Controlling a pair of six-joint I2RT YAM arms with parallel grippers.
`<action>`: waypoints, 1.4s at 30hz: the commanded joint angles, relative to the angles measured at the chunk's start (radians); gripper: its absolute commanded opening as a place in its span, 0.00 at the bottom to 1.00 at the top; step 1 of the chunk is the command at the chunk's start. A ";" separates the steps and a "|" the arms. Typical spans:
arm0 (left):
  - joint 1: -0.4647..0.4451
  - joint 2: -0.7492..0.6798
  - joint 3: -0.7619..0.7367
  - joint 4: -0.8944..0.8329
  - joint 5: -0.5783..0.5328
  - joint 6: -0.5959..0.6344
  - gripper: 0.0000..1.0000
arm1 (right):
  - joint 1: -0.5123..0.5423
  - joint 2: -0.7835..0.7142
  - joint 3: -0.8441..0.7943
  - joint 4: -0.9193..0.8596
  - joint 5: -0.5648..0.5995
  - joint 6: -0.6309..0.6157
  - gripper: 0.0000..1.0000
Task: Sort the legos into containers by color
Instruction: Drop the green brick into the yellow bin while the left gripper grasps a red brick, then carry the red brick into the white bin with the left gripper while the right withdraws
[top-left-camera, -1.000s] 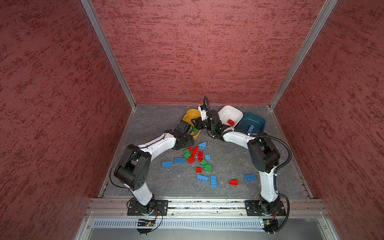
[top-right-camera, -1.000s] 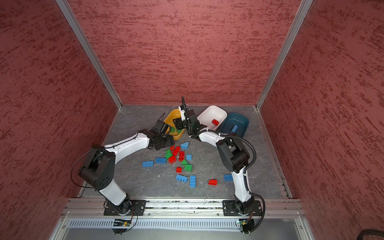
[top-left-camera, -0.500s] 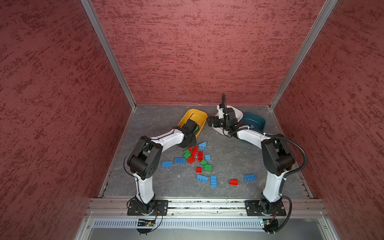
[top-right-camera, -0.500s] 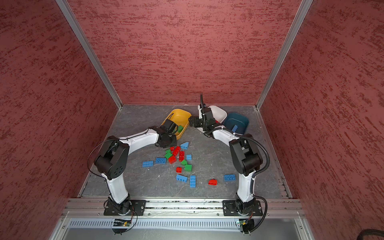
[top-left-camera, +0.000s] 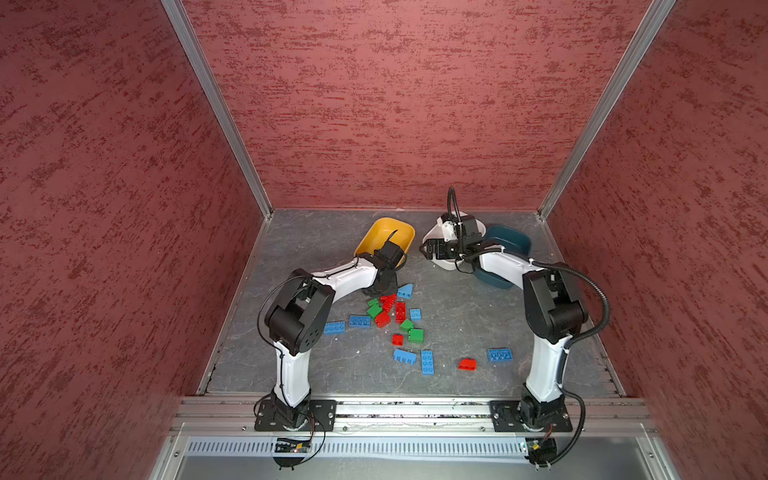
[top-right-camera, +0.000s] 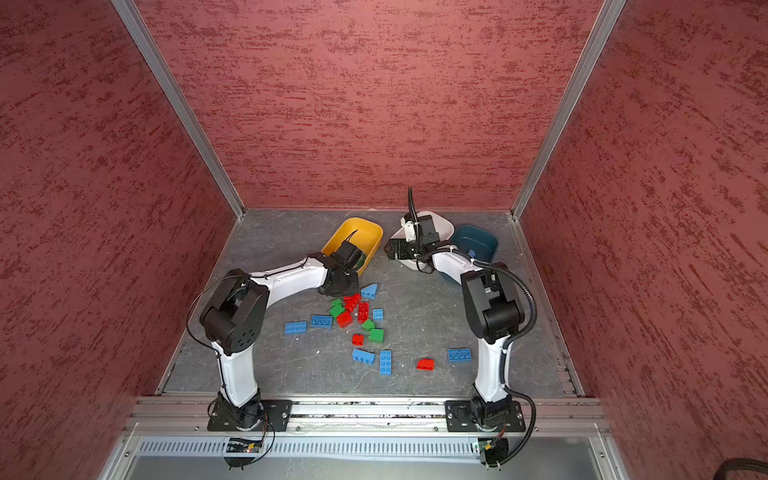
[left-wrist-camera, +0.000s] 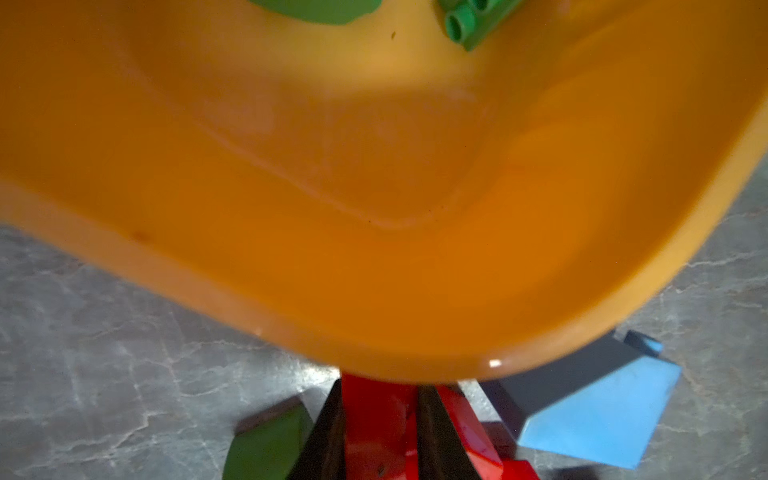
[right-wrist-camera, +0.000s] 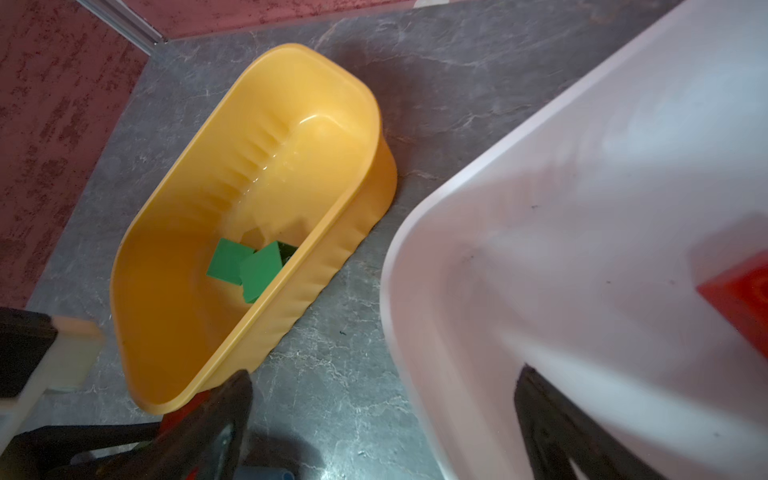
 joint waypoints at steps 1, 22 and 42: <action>-0.015 0.003 0.000 -0.013 -0.034 0.000 0.18 | 0.006 0.030 0.043 -0.059 -0.096 -0.061 0.98; -0.080 -0.198 -0.008 -0.015 -0.110 -0.022 0.12 | 0.027 -0.109 -0.121 -0.201 -0.268 -0.216 0.95; -0.116 0.045 0.335 0.155 0.091 0.080 0.14 | -0.063 -0.617 -0.559 0.164 0.363 0.134 0.99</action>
